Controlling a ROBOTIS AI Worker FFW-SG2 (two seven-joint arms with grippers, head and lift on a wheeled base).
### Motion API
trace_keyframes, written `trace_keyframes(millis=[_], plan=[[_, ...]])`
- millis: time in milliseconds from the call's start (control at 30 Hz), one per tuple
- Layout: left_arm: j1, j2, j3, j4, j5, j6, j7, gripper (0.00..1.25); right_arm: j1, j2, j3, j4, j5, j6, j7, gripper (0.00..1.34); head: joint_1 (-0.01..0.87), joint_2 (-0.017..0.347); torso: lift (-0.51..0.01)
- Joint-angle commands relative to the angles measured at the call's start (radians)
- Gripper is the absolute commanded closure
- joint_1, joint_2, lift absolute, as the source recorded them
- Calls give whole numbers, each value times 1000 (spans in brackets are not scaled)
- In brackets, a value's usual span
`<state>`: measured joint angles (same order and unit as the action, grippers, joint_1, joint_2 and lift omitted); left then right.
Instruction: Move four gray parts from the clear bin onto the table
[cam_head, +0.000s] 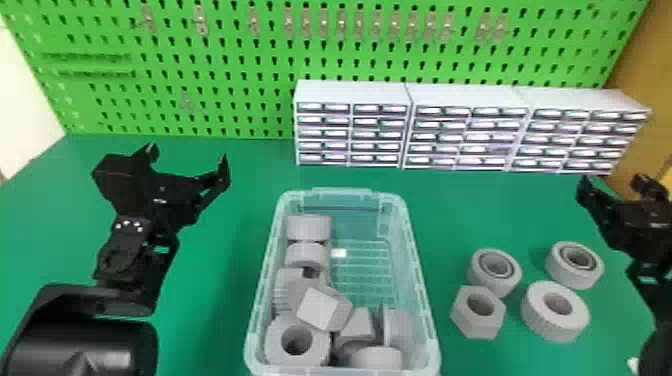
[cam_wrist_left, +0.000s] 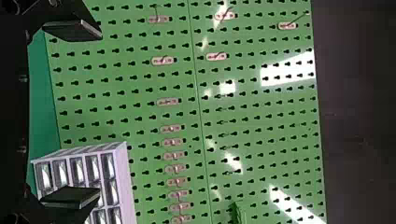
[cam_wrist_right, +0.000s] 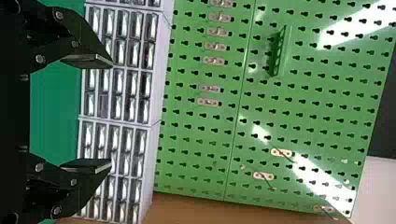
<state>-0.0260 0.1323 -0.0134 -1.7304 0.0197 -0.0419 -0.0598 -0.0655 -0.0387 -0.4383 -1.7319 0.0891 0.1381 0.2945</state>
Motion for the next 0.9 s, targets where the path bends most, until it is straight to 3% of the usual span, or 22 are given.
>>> trace_keyframes(millis=[0,867], plan=[[0,0,0,0,0,1,0,113,-2,0,1,0,1,0,0,507,678,34,-50],[5,-2,6,0,5,-1,0,113,0,-3,1,-3,3,0,0,509,678,34,-50]])
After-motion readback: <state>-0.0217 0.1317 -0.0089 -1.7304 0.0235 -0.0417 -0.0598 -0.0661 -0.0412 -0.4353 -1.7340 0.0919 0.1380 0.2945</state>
